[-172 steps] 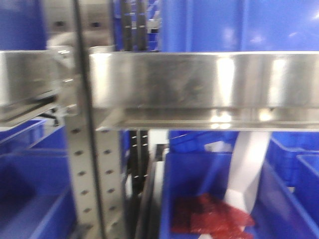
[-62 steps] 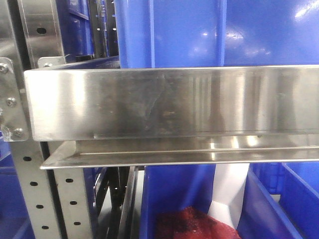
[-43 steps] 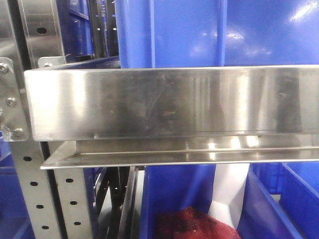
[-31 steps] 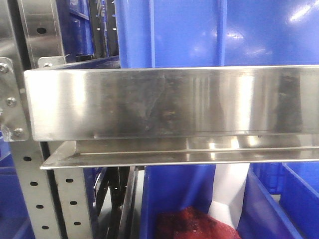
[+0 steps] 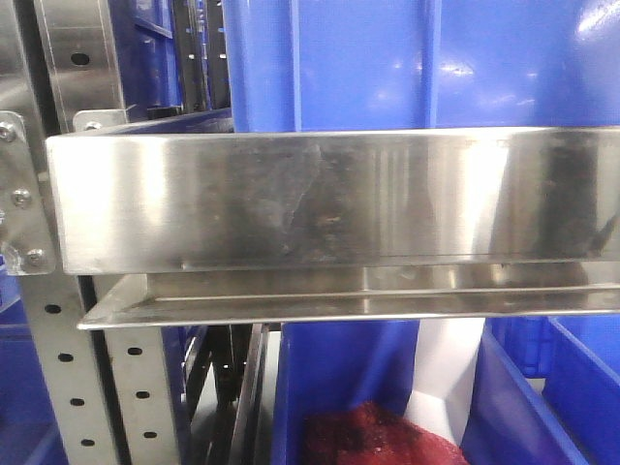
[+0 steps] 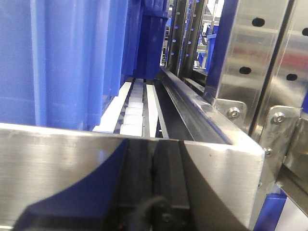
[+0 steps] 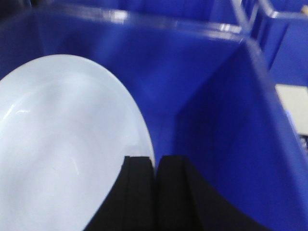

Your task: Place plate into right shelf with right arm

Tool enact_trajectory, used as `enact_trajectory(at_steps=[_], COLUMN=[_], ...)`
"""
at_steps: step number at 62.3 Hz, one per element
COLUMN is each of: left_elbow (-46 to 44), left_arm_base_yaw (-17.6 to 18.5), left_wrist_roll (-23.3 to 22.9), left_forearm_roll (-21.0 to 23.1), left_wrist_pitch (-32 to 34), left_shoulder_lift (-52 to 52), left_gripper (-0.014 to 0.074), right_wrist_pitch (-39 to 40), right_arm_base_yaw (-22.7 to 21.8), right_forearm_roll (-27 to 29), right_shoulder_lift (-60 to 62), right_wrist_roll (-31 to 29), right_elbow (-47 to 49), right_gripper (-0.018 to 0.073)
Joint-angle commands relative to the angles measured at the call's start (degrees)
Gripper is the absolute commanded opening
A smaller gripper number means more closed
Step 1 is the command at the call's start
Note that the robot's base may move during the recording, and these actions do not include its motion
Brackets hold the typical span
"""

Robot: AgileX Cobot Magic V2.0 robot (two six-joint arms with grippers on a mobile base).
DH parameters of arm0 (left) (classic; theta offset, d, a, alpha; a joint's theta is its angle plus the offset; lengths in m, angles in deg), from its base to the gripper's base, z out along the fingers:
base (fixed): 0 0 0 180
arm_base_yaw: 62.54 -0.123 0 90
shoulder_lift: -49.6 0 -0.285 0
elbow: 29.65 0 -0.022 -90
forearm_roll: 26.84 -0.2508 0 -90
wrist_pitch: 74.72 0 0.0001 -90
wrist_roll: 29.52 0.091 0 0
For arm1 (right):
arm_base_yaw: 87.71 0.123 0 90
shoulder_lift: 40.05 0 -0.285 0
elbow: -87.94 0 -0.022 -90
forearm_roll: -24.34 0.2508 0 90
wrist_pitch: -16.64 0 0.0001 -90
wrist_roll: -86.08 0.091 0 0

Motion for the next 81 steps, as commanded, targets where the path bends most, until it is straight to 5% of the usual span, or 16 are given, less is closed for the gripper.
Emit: enact_trajectory(at_steps=[1, 11, 24, 33, 45, 63, 81], left_elbow=[0.4, 0.4, 0.4, 0.4, 0.4, 0.4, 0.4], left_arm_base_yaw=[-0.1, -0.1, -0.1, -0.1, -0.1, -0.1, -0.1], left_wrist_roll=[-0.3, -0.3, -0.3, -0.3, -0.3, -0.3, -0.3], left_forearm_roll=[0.0, 0.0, 0.0, 0.0, 0.0, 0.0, 0.0], left_wrist_pitch=[5.2, 5.2, 5.2, 5.2, 5.2, 5.2, 5.2], left_shoulder_lift=[-0.4, -0.4, -0.4, -0.4, -0.4, -0.4, -0.4], left_gripper=[-0.0047, -0.0047, -0.0047, -0.0047, -0.0047, -0.0047, -0.0047], right_wrist_pitch=[3.7, 2.2, -0.5, -0.9, -2.6, -9.8, -6.4], right_arm_base_yaw=[-0.2, -0.2, -0.2, -0.2, -0.2, -0.2, -0.2], right_forearm_roll=[-0.7, -0.7, -0.7, -0.7, 0.8, 1.8, 1.8], right_shoulder_lift=[1.2, 0.8, 0.9, 2.7, 8.5, 22.2, 41.5], right_wrist_roll=[-0.1, -0.1, -0.1, -0.1, -0.1, -0.1, -0.1], right_elbow=[2.3, 2.3, 2.3, 2.3, 2.3, 0.9, -17.3], right_gripper=[0.0057, 0.0102, 0.0461, 0.0578, 0.0531, 0.0201, 0.0046])
